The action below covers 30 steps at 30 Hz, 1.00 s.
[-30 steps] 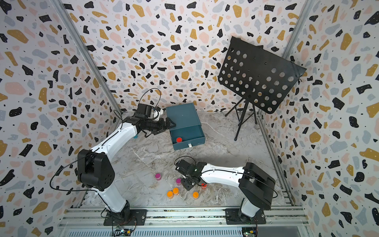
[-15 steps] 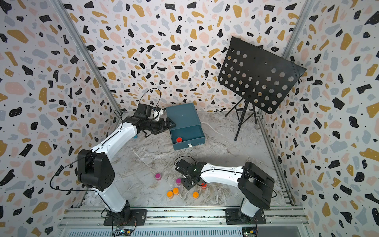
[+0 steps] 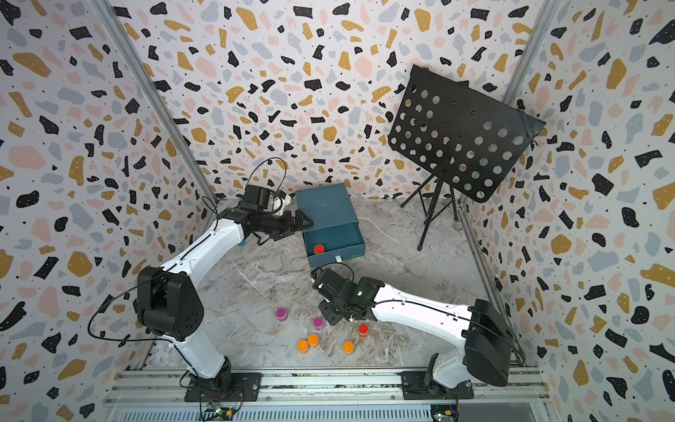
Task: Put the paint cans in the drawer according to color
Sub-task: Pick up the paint can at the center of the board, then place the paint can in the drawer.
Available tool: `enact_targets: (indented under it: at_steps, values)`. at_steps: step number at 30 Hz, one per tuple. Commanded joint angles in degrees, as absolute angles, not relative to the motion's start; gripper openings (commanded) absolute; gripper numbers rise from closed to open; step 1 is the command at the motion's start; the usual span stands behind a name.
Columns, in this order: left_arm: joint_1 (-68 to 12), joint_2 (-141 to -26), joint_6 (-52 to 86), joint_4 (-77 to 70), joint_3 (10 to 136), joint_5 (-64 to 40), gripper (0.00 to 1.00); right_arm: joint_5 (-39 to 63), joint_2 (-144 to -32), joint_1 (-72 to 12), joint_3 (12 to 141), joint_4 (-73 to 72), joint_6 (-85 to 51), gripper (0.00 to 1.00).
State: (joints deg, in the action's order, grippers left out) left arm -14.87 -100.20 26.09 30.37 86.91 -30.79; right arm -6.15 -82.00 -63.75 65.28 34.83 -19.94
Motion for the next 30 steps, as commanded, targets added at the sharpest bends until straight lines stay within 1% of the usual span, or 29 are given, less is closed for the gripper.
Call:
enact_targets:
  at_steps: [1, 6, 12, 24, 30]
  values:
    - [-15.07, -99.14, 24.13, 33.13, 85.53, -28.69, 1.0, -8.14, -77.96, -62.97, 69.9, 37.82, -18.04, 0.19]
    - [-15.12, -98.49, 24.08, 33.07, 85.39, -28.34, 1.0, -8.46, -77.21, -57.95, 75.46, 39.82, -16.67, 0.2]
    - [-15.18, -98.35, 23.99, 33.15, 85.1, -28.1, 1.0, -5.53, -79.05, -53.0, 82.71, 40.82, -15.32, 0.2]
    - [-15.2, -98.28, 24.05, 33.13, 85.21, -28.11, 1.0, -2.15, -85.91, -47.76, 95.86, 43.89, -13.75, 0.21]
    - [-15.13, -98.3, 23.96, 33.17, 85.22, -28.04, 1.0, -0.25, -91.09, -45.24, 100.85, 45.77, -13.28, 0.21]
